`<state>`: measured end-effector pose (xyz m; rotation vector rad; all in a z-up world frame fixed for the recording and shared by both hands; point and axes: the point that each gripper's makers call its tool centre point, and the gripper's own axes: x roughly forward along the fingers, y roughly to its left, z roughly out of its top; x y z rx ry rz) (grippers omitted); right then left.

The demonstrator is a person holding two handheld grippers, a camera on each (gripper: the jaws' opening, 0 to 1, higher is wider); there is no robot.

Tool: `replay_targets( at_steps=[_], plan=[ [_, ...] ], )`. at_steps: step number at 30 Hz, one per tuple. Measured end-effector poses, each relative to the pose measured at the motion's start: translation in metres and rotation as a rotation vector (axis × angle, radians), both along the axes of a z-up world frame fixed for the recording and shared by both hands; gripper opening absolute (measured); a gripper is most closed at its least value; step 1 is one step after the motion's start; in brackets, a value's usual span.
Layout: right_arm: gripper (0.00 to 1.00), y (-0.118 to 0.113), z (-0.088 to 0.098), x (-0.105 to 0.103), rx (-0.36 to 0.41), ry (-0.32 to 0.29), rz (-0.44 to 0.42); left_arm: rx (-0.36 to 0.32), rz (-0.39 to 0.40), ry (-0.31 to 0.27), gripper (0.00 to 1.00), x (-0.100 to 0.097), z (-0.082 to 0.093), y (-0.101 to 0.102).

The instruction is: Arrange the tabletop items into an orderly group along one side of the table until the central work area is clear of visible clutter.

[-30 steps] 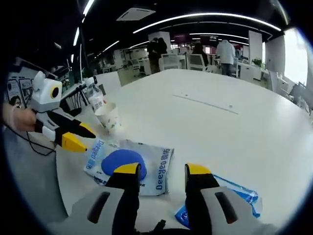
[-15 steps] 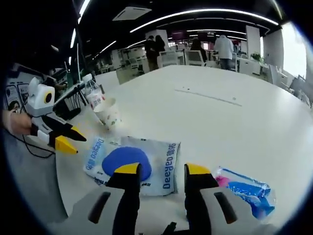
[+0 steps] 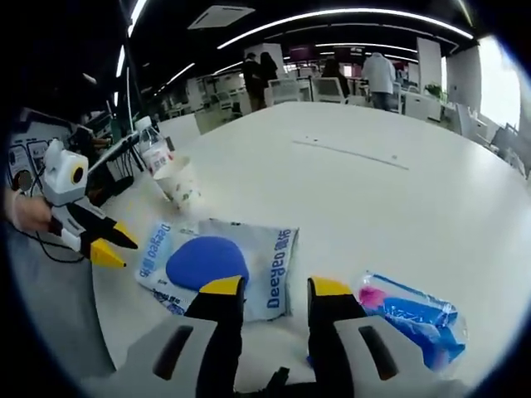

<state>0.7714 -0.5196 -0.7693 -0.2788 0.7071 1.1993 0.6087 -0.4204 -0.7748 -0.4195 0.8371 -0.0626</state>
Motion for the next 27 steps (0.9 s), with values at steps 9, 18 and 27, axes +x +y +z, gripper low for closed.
replay_targets(
  at_steps=[9,18,27],
  plan=[
    [0.25,-0.002,-0.005,0.0,-0.003,0.012,-0.01,-0.025,0.032,0.014,0.25,-0.003,-0.008,0.0],
    [0.23,-0.003,-0.012,0.004,-0.016,0.025,-0.024,-0.035,0.036,0.033,0.21,-0.001,-0.017,0.0],
    [0.22,-0.003,-0.015,0.005,-0.022,0.031,-0.026,-0.039,0.027,0.04,0.19,0.005,-0.022,-0.001]
  ],
)
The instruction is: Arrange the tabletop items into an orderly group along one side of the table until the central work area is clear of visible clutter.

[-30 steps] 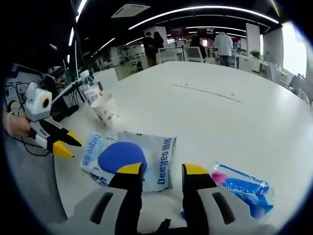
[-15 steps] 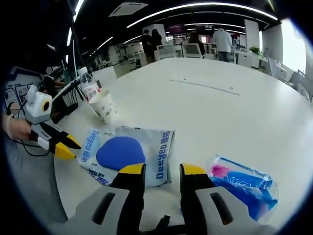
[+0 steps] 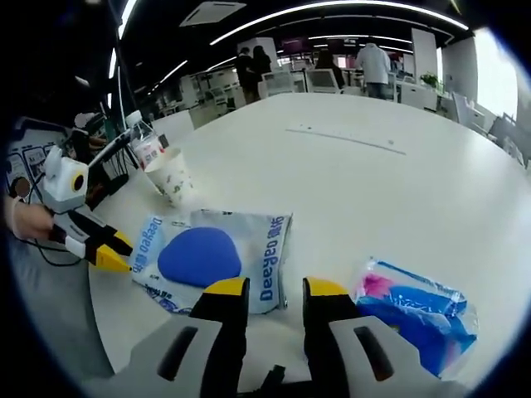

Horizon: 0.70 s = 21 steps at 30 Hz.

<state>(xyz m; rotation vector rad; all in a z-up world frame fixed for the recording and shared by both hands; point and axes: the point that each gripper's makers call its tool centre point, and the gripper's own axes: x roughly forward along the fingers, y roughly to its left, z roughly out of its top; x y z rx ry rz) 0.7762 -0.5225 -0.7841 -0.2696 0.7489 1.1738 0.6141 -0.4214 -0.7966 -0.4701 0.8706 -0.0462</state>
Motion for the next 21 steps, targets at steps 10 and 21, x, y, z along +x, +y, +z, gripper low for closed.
replay_targets(
  at_steps=[10,21],
  plan=[
    [0.19,0.003,-0.003,-0.003,-0.006,0.009,0.002,-0.009,0.014,0.008,0.14,0.002,-0.006,0.005],
    [0.14,0.001,-0.007,-0.005,-0.016,0.013,0.0,-0.022,0.021,0.013,0.1,0.003,-0.011,0.005]
  ],
)
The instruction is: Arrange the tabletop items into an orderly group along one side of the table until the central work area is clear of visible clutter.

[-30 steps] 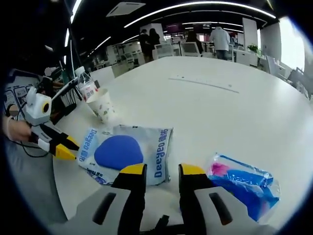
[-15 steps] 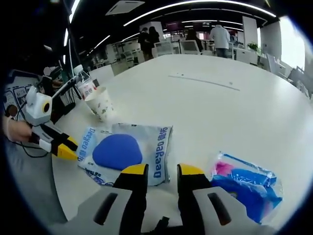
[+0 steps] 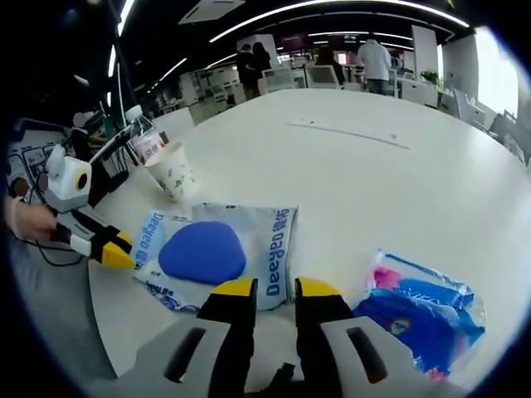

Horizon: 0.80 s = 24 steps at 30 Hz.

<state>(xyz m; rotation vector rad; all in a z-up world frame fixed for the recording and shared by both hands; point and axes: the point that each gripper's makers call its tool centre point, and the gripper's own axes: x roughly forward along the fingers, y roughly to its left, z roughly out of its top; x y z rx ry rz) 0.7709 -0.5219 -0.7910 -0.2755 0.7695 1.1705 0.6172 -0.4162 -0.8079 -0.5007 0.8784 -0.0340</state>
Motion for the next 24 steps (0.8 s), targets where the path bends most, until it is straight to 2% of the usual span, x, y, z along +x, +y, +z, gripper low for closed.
replay_targets(
  at_steps=[11,24],
  plan=[
    [0.03,-0.0055,-0.0032,-0.0037,-0.031,-0.01,-0.003,-0.02,0.023,0.0,0.06,-0.0011,-0.0024,-0.0006],
    [0.0,-0.0052,-0.0022,-0.0058,-0.013,0.015,-0.024,-0.056,0.042,-0.01,0.0,-0.0051,0.0051,-0.0085]
  ],
)
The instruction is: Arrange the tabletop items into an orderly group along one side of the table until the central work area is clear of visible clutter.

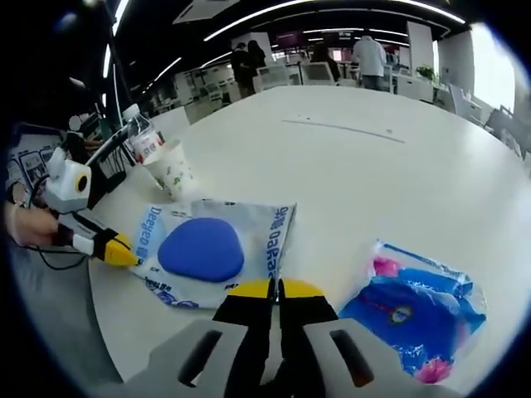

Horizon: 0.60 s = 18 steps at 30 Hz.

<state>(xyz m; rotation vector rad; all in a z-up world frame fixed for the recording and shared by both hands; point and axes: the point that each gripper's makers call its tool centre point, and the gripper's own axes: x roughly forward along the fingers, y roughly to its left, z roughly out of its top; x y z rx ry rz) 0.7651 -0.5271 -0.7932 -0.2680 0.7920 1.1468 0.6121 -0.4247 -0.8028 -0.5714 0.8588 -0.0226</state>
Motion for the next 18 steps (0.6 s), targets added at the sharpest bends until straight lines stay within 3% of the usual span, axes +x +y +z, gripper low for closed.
replay_targets(
  at_steps=[18],
  plan=[
    [0.0,-0.011,0.012,-0.006,0.047,-0.005,-0.059,0.0,-0.001,-0.024,0.0,0.005,0.005,0.003]
  ],
)
